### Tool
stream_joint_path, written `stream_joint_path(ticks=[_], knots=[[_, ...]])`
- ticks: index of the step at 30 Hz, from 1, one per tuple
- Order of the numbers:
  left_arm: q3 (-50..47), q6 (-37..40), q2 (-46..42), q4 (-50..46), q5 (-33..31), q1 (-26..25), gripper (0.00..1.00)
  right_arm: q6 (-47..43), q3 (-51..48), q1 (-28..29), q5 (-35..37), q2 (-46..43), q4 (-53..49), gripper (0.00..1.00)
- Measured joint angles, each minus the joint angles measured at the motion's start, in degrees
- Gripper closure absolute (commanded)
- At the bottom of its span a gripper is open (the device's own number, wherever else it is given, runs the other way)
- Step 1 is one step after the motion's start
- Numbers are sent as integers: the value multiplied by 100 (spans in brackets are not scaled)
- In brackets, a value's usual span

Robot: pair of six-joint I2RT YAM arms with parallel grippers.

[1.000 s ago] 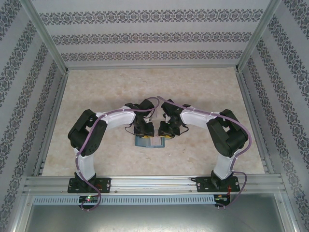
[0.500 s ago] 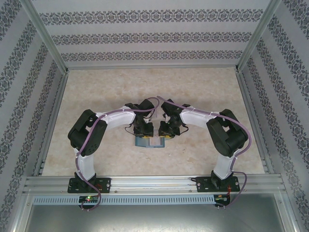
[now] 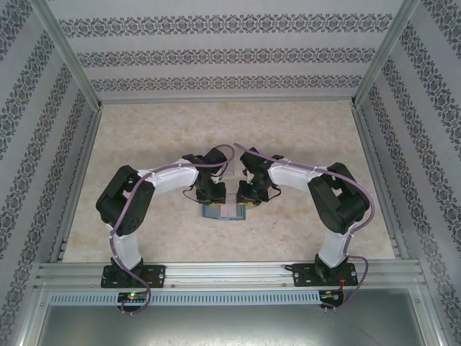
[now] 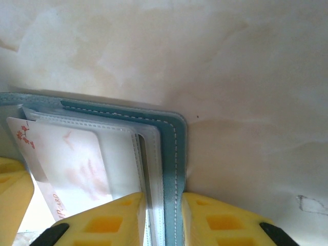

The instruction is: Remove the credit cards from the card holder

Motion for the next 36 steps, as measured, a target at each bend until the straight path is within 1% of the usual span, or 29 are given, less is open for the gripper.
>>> stream_joint_path(ticks=[5,11,17,24,31,36], knots=[[-275,-157,-247,299,240,133,82,2,2,2,61,-33,-31,71],[-535,-382,-420,695,551,308,77,22,15,11,122,-76,-107,64],[-564,-522,-468,953,804,323,74,24,116,96,127,-76,-133,59],[-640,-586,-468,1134,879,352,73,22,177,125,131,-39,-138,60],[-997,-603,-468,1322,957,457,72,15,282,125,133,175,-160,62],[-1279,-673,-459,1729,1156,544,71,2,299,122,131,203,-173,63]])
